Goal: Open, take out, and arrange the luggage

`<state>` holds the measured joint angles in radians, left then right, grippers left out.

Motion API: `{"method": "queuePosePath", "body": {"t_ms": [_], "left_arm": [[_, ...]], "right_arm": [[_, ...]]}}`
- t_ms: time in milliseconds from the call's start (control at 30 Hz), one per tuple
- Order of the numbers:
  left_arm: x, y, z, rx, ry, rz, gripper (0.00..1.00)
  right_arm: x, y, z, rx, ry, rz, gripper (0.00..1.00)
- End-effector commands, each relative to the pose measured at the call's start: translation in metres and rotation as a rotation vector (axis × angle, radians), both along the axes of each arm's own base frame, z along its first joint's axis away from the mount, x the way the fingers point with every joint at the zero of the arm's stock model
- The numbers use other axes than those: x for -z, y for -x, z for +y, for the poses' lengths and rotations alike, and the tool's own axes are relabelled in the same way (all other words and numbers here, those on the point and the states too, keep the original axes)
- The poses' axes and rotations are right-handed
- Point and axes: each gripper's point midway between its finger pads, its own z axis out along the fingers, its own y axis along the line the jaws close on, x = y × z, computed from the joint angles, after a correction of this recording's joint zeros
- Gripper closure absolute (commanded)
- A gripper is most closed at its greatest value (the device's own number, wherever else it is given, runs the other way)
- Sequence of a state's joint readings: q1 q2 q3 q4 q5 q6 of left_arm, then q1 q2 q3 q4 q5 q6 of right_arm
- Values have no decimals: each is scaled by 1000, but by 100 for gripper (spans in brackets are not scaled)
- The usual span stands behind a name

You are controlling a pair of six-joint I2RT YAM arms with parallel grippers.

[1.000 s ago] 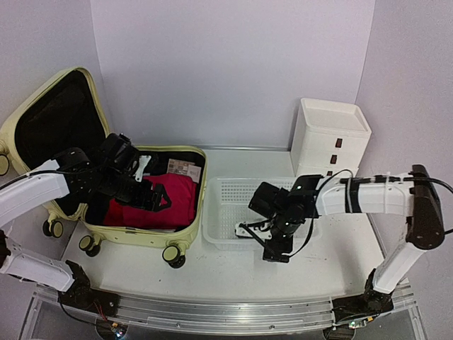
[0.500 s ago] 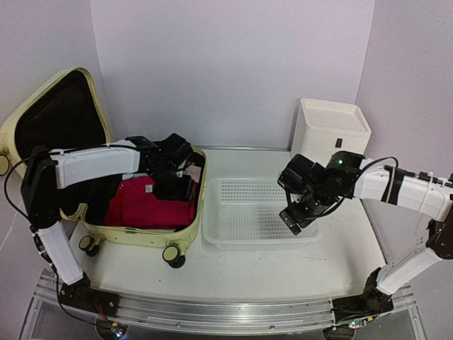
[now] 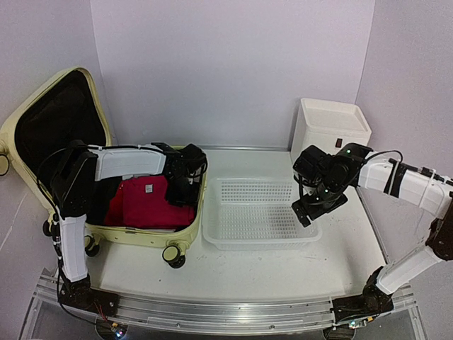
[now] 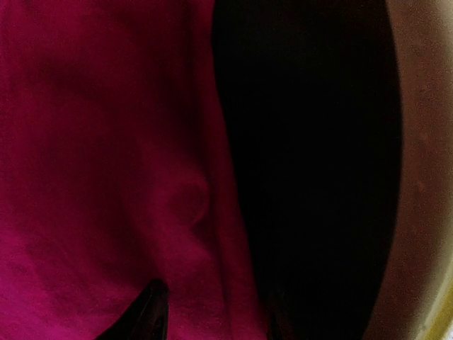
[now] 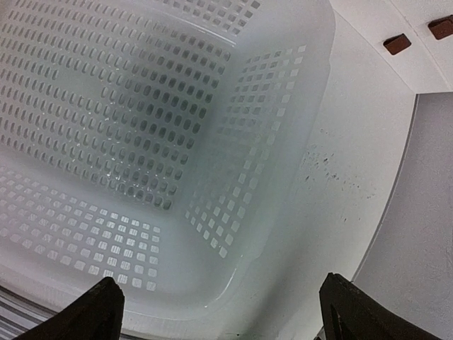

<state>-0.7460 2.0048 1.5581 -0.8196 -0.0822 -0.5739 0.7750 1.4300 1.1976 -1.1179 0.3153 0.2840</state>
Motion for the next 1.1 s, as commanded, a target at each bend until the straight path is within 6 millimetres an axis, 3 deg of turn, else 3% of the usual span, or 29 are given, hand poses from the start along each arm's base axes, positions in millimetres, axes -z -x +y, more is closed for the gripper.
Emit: {"method": "queuePosePath", "body": {"t_ms": [0, 267, 567, 700, 800, 1067], "left_arm": [[-3, -10, -5, 0, 1, -23, 52], [11, -11, 2, 11, -55, -22, 54], [8, -10, -2, 61, -47, -22, 82], [-9, -10, 0, 65, -25, -59, 99], [-21, -10, 4, 61, 7, -86, 100], [-49, -2, 2, 100, 196, -120, 100]], "right_arm": [[-7, -4, 10, 15, -50, 5, 2], [-12, -9, 16, 42, -77, -1, 2], [-32, -21, 30, 77, -146, -39, 2], [-42, -33, 43, 149, -205, -57, 2], [-54, -46, 64, 235, -306, -67, 2], [-70, -86, 162, 387, -724, 35, 2]]}}
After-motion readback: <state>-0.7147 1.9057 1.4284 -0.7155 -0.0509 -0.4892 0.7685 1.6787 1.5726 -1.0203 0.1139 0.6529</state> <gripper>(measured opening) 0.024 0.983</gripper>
